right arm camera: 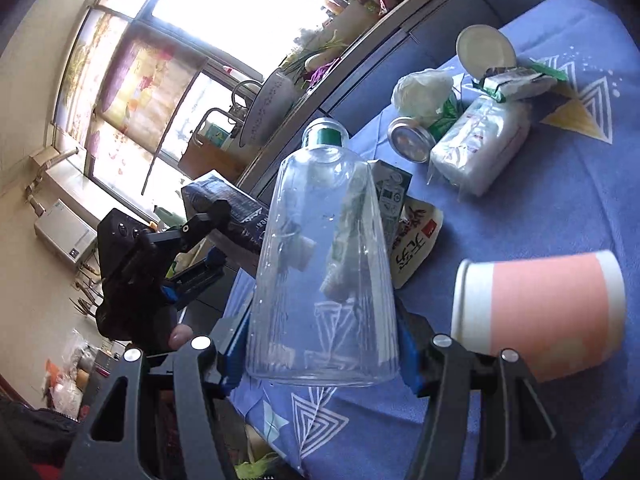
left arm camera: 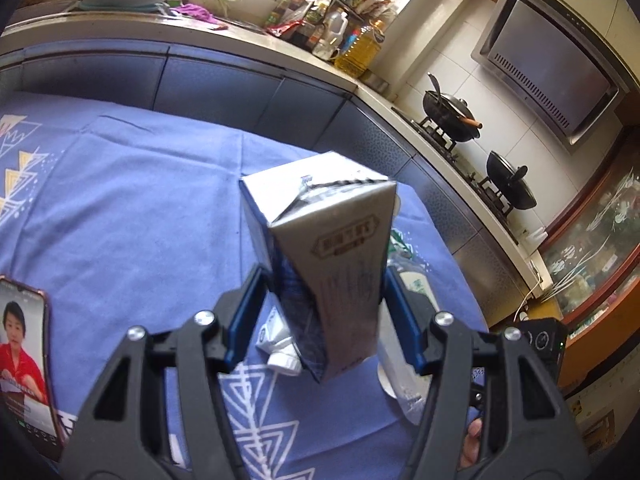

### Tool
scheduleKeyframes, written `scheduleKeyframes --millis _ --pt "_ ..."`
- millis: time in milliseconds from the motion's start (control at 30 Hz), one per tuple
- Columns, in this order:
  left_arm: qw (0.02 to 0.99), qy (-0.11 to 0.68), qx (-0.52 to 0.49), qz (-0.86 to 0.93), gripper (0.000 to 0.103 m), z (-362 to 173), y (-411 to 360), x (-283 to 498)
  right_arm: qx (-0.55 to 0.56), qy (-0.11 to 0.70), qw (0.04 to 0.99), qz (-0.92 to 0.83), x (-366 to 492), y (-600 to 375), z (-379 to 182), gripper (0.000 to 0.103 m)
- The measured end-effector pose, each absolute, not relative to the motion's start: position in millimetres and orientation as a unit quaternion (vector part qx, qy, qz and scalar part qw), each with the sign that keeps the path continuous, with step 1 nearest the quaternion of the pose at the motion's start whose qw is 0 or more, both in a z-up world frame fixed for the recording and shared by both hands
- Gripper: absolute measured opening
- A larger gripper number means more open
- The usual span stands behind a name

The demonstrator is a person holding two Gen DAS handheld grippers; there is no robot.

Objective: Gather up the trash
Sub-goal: 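Carry the carton and bottle to the beige basket and release both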

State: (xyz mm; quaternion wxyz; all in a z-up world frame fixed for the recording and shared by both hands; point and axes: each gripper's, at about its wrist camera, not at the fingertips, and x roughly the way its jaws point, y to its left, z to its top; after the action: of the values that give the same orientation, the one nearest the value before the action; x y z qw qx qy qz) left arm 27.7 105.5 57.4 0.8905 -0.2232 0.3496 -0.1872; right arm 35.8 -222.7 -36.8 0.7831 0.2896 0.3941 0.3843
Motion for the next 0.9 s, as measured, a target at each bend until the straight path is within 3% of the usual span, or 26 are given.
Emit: scheduleKeyframes --millis 533,900 --pt "0.862 0.394 -0.139 -0.288 0.058 71.9 -22.6 82.1 0.381 0.309 0.817 0.303 51.7 -339.6 -32.1 0.061" --pt "0.789 0.444 -0.065 -0.419 0.058 71.1 -223.7 138.1 0.421 0.262 0.855 0.15 23.0 -502.4 -44.0 0.061"
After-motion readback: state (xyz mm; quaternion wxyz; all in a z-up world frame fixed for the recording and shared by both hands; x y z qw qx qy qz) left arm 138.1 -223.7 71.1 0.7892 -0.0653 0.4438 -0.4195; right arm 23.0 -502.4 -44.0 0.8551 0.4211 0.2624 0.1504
